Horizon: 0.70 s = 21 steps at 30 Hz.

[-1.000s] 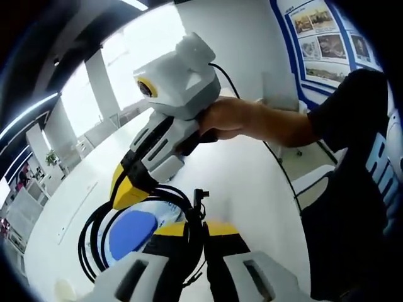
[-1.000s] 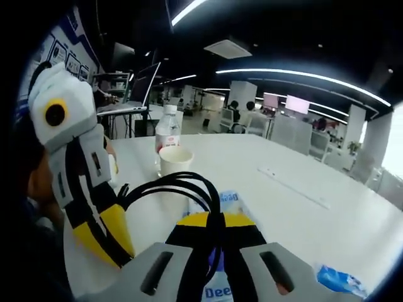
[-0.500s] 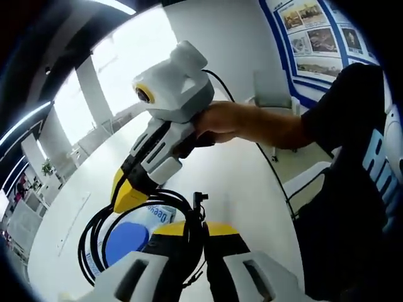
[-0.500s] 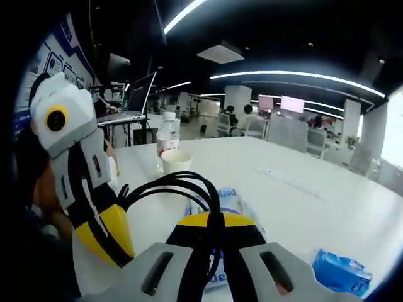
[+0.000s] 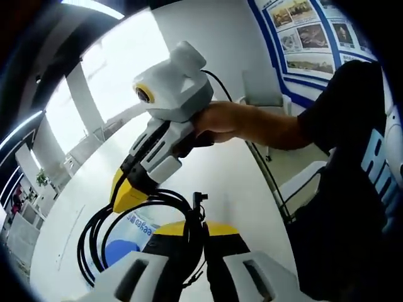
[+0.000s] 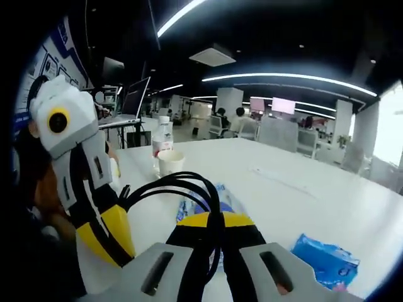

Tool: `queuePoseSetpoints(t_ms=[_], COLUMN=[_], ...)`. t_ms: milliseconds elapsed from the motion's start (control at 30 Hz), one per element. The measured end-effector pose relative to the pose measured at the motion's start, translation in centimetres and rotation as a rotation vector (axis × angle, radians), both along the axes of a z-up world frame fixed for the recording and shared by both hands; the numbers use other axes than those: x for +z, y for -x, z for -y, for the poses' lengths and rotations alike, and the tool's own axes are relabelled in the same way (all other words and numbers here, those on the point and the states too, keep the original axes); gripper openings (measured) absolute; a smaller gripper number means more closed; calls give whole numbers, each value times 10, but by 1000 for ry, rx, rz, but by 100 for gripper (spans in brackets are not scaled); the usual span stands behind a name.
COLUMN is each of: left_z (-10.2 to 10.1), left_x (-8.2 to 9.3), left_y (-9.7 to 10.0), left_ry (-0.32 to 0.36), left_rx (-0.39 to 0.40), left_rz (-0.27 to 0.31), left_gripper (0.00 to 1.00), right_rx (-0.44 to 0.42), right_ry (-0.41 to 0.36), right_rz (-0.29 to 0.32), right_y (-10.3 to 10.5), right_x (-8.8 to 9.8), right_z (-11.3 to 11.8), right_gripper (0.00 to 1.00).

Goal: Arrange the tabletop items into an orderly group along one side of the table until the central work area is clear of visible clutter.

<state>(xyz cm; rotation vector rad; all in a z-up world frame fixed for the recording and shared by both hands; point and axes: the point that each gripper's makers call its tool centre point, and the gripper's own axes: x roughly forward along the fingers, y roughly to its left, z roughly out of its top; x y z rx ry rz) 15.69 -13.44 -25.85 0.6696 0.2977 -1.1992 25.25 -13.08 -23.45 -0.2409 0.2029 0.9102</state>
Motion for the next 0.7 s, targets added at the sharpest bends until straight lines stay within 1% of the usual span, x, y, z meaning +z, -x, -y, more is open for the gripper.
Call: queuePoseSetpoints(t_ms=[300, 567, 700], left_z=[6, 15, 23], left_x=[-5, -3, -3], left_y=[3, 6, 9], left_ry=[-3, -11, -8], left_rx=[-15, -34, -49], left_rz=[-7, 1, -1], left_gripper=[7, 7, 7], right_rx=[-19, -34, -45], right_ry=[5, -2, -4], right_rz=[-6, 0, 0], right_y=[4, 8, 11], right_x=[-6, -2, -2], right_z=[7, 18, 26], right_gripper=[1, 1, 1])
